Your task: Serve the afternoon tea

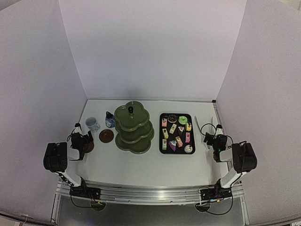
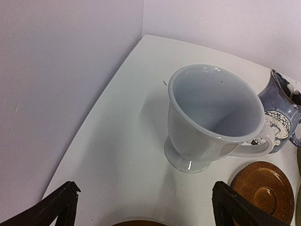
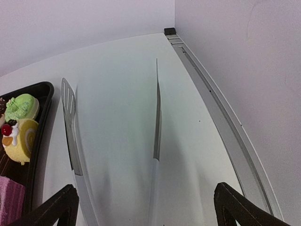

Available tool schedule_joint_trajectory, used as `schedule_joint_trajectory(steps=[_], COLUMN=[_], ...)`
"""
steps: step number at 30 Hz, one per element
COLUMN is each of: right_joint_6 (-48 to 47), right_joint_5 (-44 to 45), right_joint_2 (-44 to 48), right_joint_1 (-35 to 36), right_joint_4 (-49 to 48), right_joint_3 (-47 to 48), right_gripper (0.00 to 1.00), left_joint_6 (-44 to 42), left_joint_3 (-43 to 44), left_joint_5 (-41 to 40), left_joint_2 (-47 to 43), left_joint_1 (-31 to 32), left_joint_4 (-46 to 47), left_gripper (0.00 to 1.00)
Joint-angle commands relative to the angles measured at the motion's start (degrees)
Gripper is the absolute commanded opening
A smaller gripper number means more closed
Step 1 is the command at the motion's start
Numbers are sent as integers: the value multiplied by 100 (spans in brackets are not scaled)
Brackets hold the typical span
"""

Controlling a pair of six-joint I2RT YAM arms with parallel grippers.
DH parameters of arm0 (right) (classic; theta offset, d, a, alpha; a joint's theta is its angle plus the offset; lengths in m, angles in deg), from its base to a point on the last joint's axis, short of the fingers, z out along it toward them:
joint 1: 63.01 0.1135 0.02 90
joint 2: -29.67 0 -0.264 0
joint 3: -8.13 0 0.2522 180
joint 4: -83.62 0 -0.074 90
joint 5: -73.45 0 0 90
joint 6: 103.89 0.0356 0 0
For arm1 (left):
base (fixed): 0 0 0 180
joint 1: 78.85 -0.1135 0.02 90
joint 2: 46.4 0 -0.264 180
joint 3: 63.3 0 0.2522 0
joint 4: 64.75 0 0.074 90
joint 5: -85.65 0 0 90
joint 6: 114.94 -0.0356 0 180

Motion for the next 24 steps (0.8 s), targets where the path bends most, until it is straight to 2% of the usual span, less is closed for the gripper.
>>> schedule_joint_trajectory(steps=[1,4,9,12,15,19,24], right_joint_6=[156,176,407,494,668,789,682], right_joint_5=[434,369,-122,-486,-596,-260,-303], right_joint_2=[627,1038,1494,1492,1334,897,77], right_joint_1=[-23,-17,-20,-18,-7,71,127], right_joint_4=[1090,1961,3743,4926,6052,7394,8552], right_joint_3=[585,930,1578,2092,2607,3332,4064], right_gripper=[98,98,98,98,98,98,98], left_joint_6=[1,-57,-433,-409,-439,-562,-329], left_joint_3=[94,76,471,361,576,862,1393], left_joint_5=[21,162,1062,1306,1893,2522,2686], left_joint_2=[-25,-405,-1260,-1819,-2303,-2692,-2714], left_joint_1=[-32,-29,-30,-28,-27,2,123], left_joint_4=[344,127,-1520,-1494,-2123,-2612,-3267], left_gripper=[100,100,100,100,100,100,100])
